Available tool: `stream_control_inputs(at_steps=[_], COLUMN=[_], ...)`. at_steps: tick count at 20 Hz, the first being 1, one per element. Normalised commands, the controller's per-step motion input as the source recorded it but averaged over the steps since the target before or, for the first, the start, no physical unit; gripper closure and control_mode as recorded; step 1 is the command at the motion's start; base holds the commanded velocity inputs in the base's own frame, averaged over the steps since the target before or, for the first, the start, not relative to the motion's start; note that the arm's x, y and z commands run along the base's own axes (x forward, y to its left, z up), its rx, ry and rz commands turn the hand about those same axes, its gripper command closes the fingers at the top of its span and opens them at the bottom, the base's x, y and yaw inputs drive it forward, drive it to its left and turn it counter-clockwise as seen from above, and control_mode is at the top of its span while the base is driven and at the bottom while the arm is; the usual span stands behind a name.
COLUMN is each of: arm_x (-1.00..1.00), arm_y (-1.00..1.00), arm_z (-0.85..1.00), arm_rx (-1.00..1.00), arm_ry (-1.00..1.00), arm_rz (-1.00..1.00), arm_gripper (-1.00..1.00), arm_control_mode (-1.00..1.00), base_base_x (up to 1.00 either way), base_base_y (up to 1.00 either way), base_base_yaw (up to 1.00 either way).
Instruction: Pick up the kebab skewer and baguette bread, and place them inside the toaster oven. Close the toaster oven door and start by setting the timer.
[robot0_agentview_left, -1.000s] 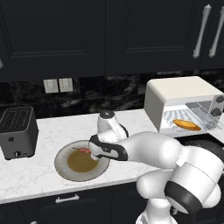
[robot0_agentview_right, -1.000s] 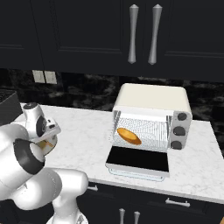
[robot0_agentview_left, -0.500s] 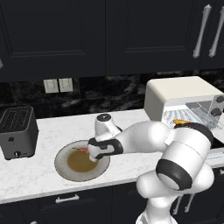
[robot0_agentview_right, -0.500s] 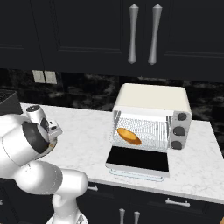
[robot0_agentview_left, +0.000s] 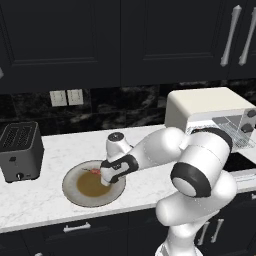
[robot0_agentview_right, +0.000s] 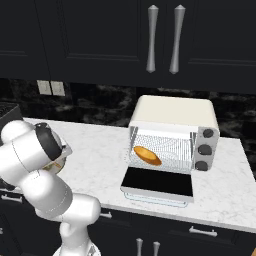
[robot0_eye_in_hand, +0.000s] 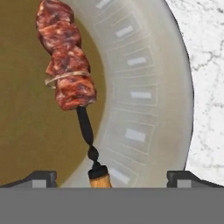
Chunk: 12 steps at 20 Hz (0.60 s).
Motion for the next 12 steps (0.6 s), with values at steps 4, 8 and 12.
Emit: stream_control_inputs(at_steps=[4,8,12], arm_x=[0.1,0.0,0.0], arm_y=[0.04,0.0,0.0], arm_z=[-0.14,-0.1,-0.22], arm_rx=[-0.02,0.0,0.0], arm_ry=[0.0,0.0,0.0], arm_rz=[0.01,0.0,0.0], arm_gripper=[-1.0,1.0,1.0], arm_control_mode=[-1.0,-1.0,-1.0], base_base_x=[0.0,0.0,0.0], base_base_y=[0.0,0.0,0.0], base_base_yaw=[0.0,0.0,0.0])
